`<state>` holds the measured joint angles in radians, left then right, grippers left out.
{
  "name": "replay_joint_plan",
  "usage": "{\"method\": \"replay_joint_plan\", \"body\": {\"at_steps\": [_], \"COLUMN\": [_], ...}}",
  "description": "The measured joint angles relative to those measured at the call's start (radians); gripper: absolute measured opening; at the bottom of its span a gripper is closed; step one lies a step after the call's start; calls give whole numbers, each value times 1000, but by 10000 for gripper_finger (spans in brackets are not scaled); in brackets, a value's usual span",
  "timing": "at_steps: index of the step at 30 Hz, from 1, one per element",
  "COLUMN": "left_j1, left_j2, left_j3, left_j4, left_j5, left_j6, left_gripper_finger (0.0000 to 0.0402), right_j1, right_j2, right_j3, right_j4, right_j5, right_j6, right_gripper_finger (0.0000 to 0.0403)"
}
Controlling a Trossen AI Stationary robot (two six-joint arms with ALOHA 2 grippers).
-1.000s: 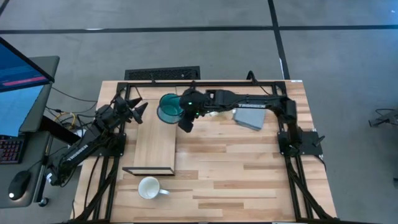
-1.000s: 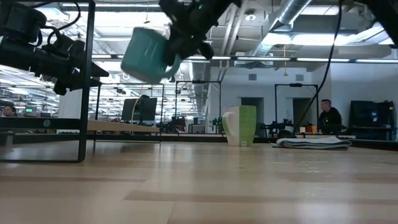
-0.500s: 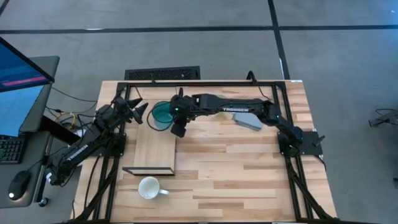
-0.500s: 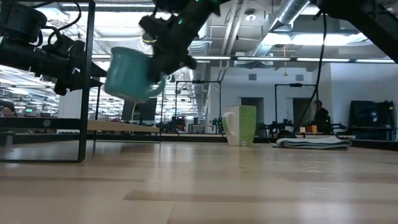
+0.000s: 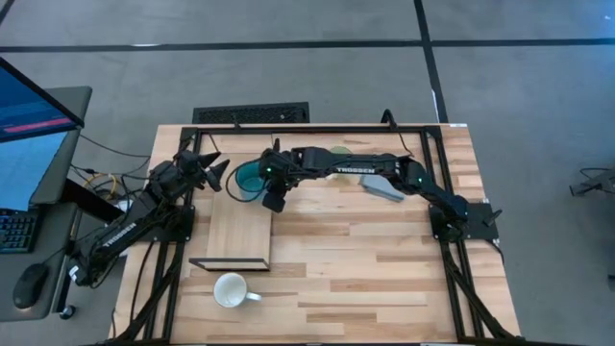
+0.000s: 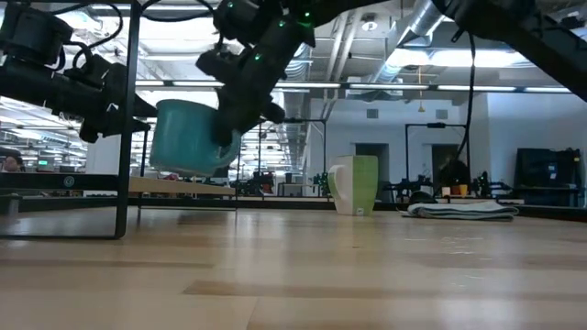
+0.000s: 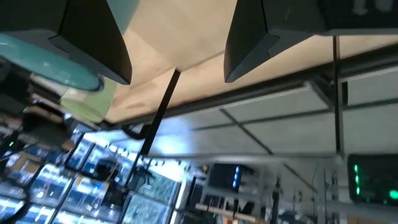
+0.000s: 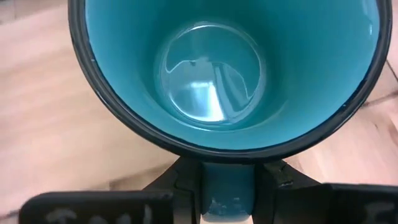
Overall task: Stack small to large cups/mugs on shelf
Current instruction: Put the blue mug on the shelf
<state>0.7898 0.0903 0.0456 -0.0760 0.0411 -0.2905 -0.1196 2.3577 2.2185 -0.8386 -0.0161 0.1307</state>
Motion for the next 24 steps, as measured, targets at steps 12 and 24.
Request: {"method": "replay_joint_plan", "body": {"at_steps": [12, 24], "left_j1": [0, 0], "left_j2": [14, 14], "left_j3": [0, -5], "left_j4": [4, 102], "left_j5": [-1, 7], "left_j6": [16, 10], "left_gripper_finger": [248, 248], "right_j1": [-27, -42], "right_j2": [19, 19], "right_j3": [0, 0], "right_j4": [40, 63], "right_j5": [-15, -38], "right_j6": [2, 19], "right_gripper_finger": [98, 98]}}
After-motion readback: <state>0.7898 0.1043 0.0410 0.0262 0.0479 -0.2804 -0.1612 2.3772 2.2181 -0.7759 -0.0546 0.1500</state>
